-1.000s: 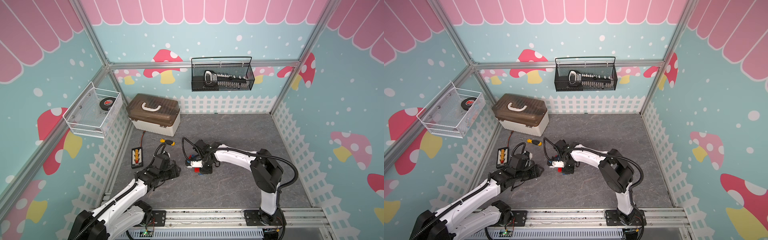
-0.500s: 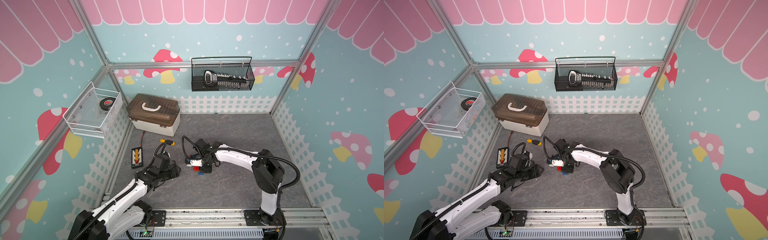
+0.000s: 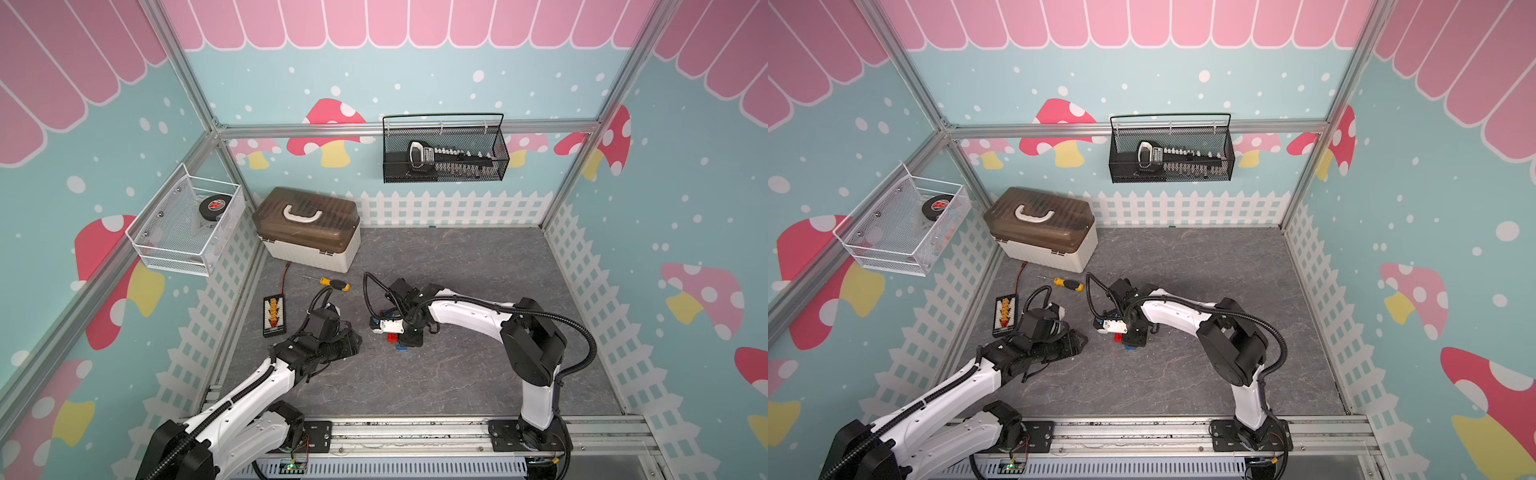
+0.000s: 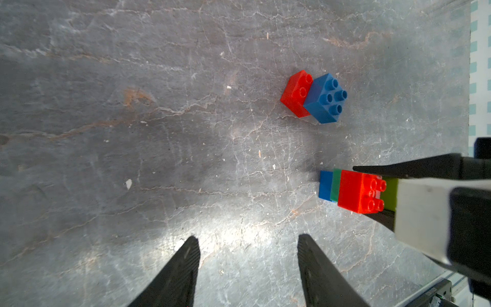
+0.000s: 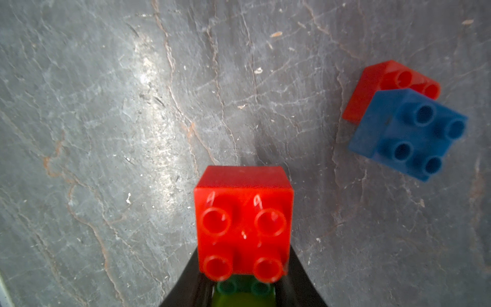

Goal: Assemble the letter y with lego
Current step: Assemble the lego brick with the lego brick.

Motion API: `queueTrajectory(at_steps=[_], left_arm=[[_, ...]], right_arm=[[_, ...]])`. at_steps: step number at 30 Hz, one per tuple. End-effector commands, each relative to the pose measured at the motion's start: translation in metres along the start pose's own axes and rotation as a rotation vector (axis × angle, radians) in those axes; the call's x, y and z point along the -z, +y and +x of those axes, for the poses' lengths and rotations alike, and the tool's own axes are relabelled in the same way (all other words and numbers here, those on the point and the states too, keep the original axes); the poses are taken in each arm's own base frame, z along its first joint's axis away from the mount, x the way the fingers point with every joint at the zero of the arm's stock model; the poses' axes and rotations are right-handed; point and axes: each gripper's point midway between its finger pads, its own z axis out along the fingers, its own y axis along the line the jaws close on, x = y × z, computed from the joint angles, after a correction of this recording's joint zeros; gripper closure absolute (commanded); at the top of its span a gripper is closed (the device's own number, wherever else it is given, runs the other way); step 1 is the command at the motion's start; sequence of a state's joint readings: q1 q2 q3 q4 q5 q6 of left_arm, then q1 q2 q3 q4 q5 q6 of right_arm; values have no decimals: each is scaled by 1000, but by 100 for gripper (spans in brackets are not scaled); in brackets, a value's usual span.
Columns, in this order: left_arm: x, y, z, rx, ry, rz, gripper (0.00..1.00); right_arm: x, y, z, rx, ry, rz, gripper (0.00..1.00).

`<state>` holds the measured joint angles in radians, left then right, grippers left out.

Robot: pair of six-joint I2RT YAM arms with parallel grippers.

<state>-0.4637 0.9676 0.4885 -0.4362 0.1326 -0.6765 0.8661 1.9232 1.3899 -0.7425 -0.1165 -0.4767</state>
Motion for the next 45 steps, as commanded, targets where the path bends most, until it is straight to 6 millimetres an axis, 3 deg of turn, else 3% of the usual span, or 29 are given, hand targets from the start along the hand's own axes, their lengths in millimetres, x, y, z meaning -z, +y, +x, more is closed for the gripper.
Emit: queueTrajectory(at_steps=[1, 9, 14, 22, 31, 34, 39, 45], left_arm=[[0, 1, -1, -1, -6, 5, 39], [-1, 2, -1, -3, -5, 0, 40], [0, 1, -2, -2, -8, 2, 39], [1, 1, -1, -1, -10, 3, 40], [1, 2, -1, -1, -10, 1, 39], [0, 2, -1, -1, -7, 1, 39], [1, 1, -2, -1, -8, 0, 39], [2, 1, -2, -1, -10, 1, 39]], right_arm=[[-17, 7, 9, 11, 51, -24, 73], [-19, 20, 14, 30, 64, -56, 73], [-22, 18, 17, 28, 81, -30, 73], [-46, 23, 34, 60, 195, -44, 74], [-58, 35, 41, 45, 199, -84, 75], [-57, 35, 41, 37, 199, -84, 75], [-39, 26, 21, 5, 127, -48, 74], [-31, 19, 15, -15, 107, -7, 66]])
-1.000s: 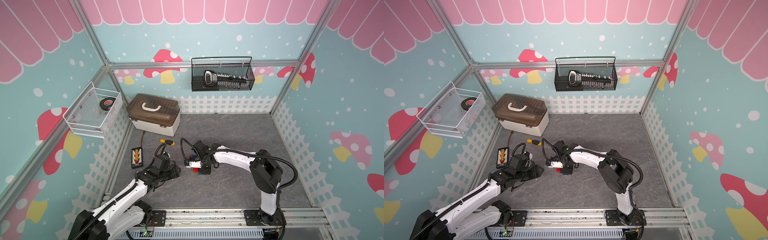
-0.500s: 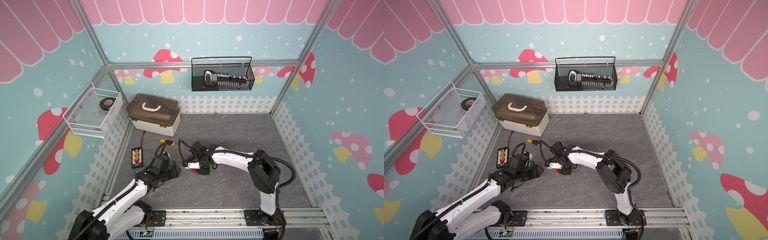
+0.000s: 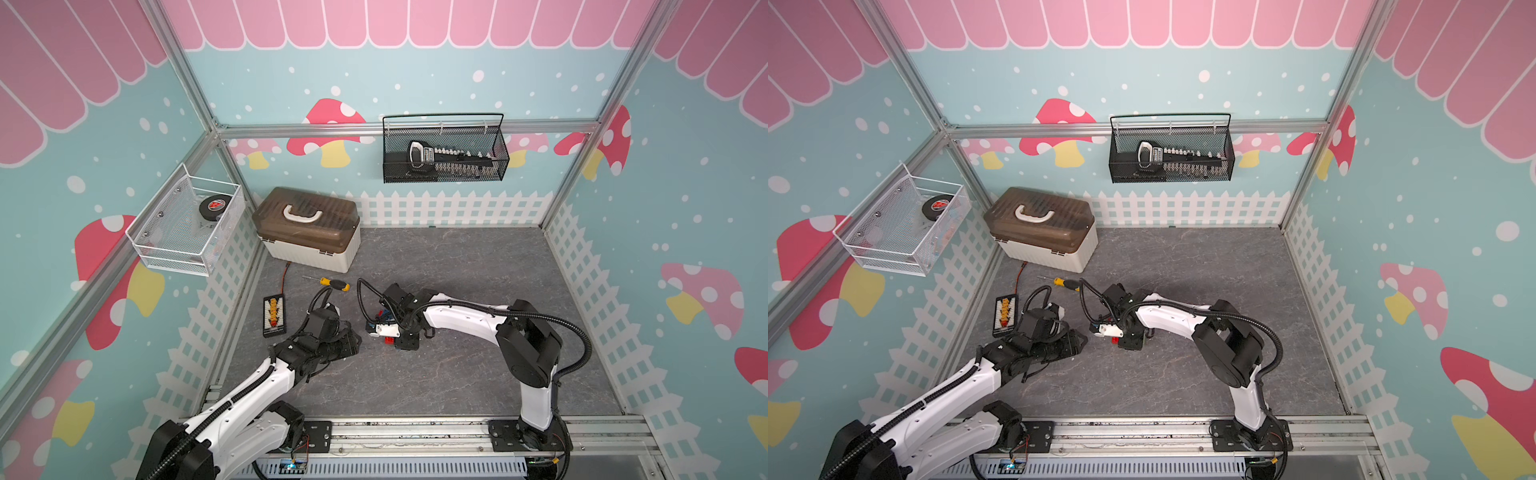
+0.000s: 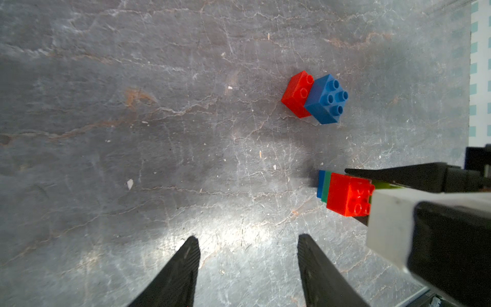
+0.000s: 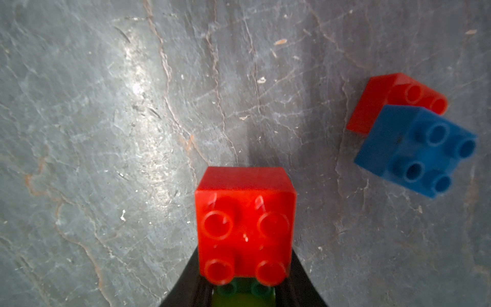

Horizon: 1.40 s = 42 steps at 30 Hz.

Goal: Assemble the letter y with lego
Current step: Assemble the lego brick with the lego brick.

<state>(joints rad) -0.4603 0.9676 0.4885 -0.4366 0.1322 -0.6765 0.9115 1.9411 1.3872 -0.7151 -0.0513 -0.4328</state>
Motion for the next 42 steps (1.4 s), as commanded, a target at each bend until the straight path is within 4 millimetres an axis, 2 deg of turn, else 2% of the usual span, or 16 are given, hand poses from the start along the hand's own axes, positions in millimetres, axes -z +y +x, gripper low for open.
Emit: queueTrajectory(at_steps=[1, 9, 11, 17, 21, 25, 33, 37, 42], left_arm=[[2, 0, -1, -2, -9, 3, 39], [4, -1, -2, -1, -9, 5, 39], [4, 0, -2, -1, -11, 4, 39], [4, -1, -2, -1, -11, 5, 39], [3, 0, -2, -2, -11, 4, 39], [2, -2, -2, -5, -4, 7, 40], [2, -1, -1, -5, -2, 4, 39], [2, -1, -2, -4, -7, 5, 39], [2, 0, -1, -4, -6, 4, 39]], right_arm=[[-21, 14, 18, -20, 68, -46, 66], [5, -1, -1, -68, -38, 0, 65], [7, -4, 2, -80, -29, 11, 66], [4, -10, 34, -122, 70, 20, 67], [16, -23, 48, -180, 70, 63, 67], [16, -28, 51, -206, 69, 71, 66], [21, -32, 41, -233, 17, 81, 52], [23, -31, 39, -235, 2, 72, 52], [11, -26, 45, -249, 28, 46, 52]])
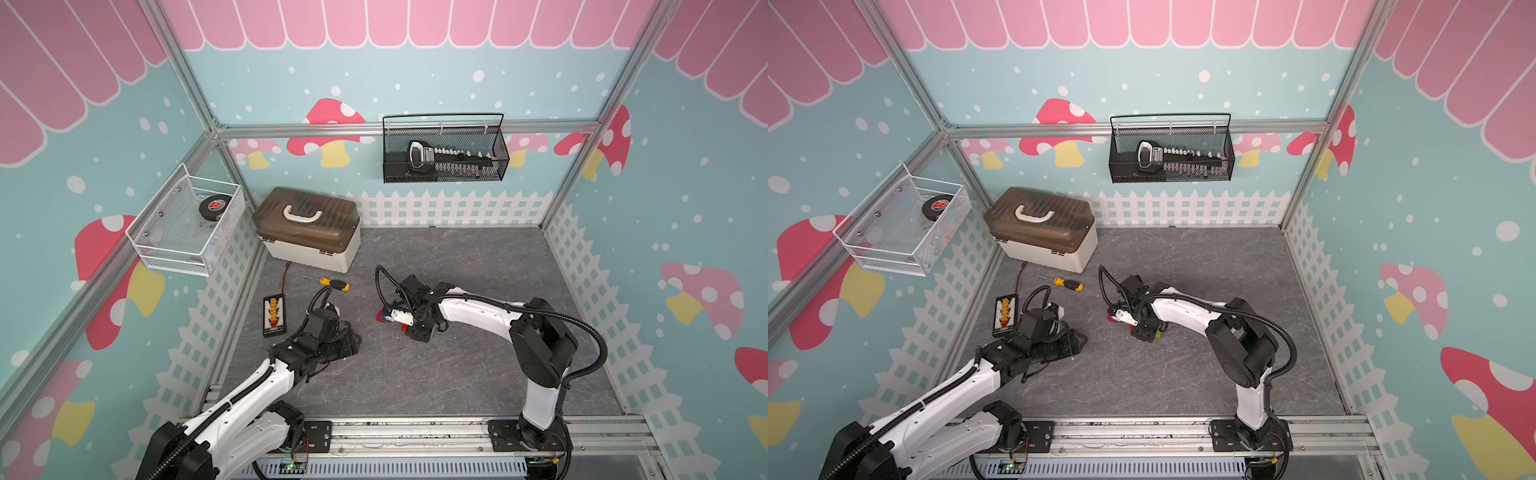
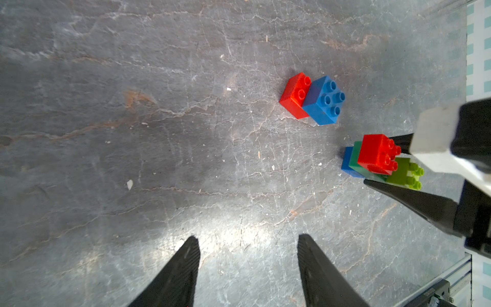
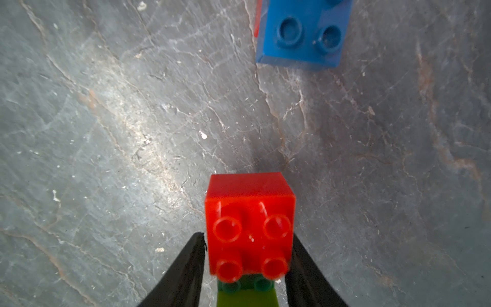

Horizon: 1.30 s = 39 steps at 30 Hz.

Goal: Assemble the letter y with lego
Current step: Pick up the lego brick from the center of the board, then adjust the lego brick at the center of the board.

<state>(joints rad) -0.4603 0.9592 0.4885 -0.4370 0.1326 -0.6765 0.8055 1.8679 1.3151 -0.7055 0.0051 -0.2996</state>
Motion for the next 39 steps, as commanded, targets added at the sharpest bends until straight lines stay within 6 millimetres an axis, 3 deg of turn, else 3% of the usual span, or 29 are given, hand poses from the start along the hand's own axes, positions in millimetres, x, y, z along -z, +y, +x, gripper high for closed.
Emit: queueTrajectory(at_steps=[1, 14, 15, 20, 33, 39], left_arm=[[1, 0, -1, -4, 0, 2, 39], [1, 1, 0, -2, 2, -4, 39], [1, 1, 0, -2, 2, -3, 39], [0, 2, 0, -2, 3, -8, 39], [-1, 2, 1, -1, 10, -11, 39], [-1, 3, 1, 0, 12, -12, 39]], right_arm=[[-4, 7, 4, -17, 0, -37, 52], [-16, 10, 5, -34, 0, -57, 59], [-27, 12, 10, -37, 30, -69, 59], [-33, 14, 13, -39, 45, -78, 57], [-24, 9, 14, -67, 18, -77, 58], [-23, 10, 12, -72, 11, -87, 67]])
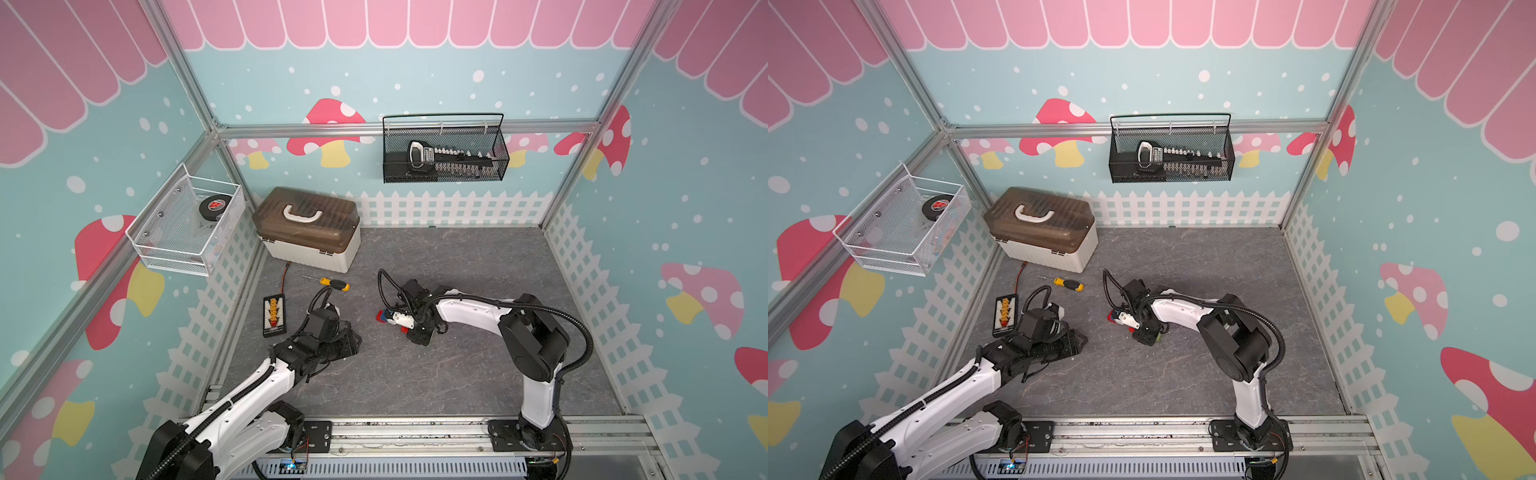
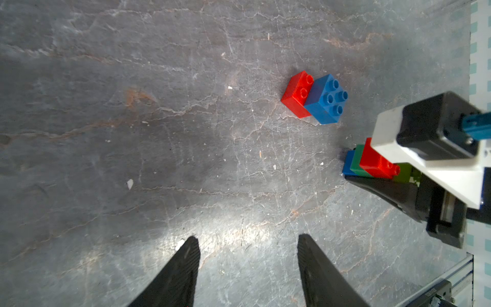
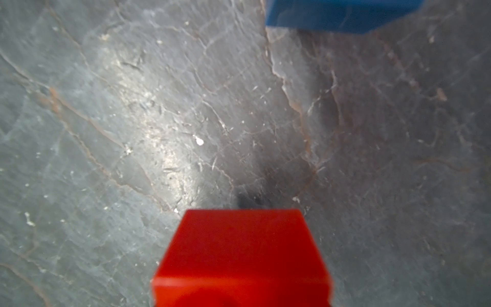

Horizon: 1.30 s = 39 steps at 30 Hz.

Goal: Assemble the letter y with lego
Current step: Adjust the lego brick at the center of the board.

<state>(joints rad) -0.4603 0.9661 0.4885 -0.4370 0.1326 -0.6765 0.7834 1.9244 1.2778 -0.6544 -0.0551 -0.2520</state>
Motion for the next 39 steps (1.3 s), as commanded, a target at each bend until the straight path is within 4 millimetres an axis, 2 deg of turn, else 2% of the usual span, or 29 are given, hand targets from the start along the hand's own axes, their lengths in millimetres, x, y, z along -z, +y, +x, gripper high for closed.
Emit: queueTrajectory(at_steps=[1, 5, 6, 10, 18, 23, 27, 33, 39], left_arm=[[0, 2, 0, -1, 7, -9, 39], [-2, 2, 0, -2, 10, -10, 39], [-2, 2, 0, -3, 9, -12, 39], [-9, 0, -5, -1, 6, -9, 39], [-33, -11, -38, -16, -39, -37, 39], [-49, -19, -59, -10, -63, -50, 39], [-57, -20, -69, -6, -79, -64, 39], [-74, -13, -80, 17, -79, -88, 39], [-95, -14, -90, 14, -61, -96, 41]], right_arm=[[4, 3, 3, -2, -5, -21, 68], [4, 4, 3, -2, -5, -24, 70], [14, 3, -1, -1, -28, -13, 70], [25, 0, -3, -15, -52, 2, 71], [44, -3, 4, -72, -87, 43, 71], [23, -4, 16, -88, -27, 41, 70], [9, -7, 16, -105, -20, 44, 70], [5, -9, 15, -103, -19, 45, 66], [9, -10, 13, -109, -38, 49, 57]])
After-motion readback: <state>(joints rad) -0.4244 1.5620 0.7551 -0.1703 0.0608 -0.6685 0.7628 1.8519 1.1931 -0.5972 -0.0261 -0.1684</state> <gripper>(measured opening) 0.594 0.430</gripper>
